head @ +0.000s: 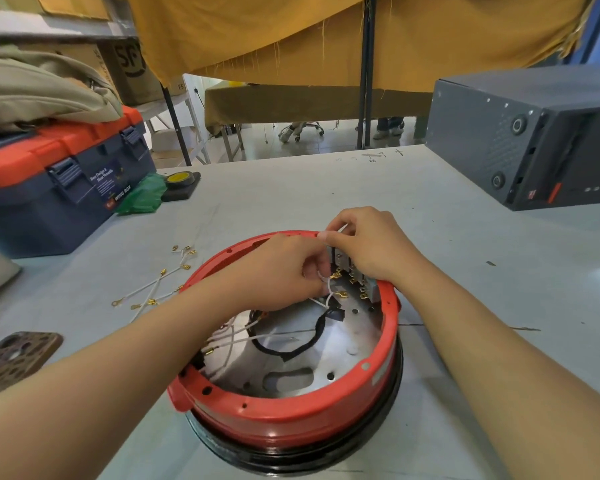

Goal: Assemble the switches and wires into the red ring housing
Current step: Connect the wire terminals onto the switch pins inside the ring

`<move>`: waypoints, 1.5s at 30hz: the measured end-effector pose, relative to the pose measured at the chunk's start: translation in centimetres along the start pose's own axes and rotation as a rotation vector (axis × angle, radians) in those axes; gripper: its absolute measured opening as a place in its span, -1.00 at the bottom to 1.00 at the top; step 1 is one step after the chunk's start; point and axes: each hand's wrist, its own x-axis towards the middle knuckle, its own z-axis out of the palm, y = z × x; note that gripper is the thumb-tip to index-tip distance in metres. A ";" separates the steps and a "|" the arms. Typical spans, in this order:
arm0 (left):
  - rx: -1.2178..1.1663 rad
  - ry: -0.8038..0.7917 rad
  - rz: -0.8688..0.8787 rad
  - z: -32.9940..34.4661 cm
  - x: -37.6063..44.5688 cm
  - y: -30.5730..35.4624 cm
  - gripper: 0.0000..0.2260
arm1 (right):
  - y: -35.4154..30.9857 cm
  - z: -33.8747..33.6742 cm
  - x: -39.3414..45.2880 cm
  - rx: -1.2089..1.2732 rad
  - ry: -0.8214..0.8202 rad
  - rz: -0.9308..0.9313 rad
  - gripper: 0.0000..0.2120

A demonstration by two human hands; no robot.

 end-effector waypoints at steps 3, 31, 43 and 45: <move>-0.063 -0.060 0.021 0.2 -0.4 -0.1 -0.87 | 0.1 0.0 0.0 0.003 -0.006 0.002 -0.79; -0.071 -0.163 0.178 -2.1 -0.4 -2.6 -0.88 | 0.6 0.1 0.2 0.035 -0.015 -0.012 -0.80; -0.110 -0.012 0.046 -0.7 0.0 -1.3 -0.96 | 0.7 -0.4 0.1 0.102 -0.045 0.027 -0.81; -0.108 0.038 -0.003 -0.7 0.4 -1.0 -0.97 | 0.9 -0.6 -0.1 0.165 -0.067 0.043 -0.86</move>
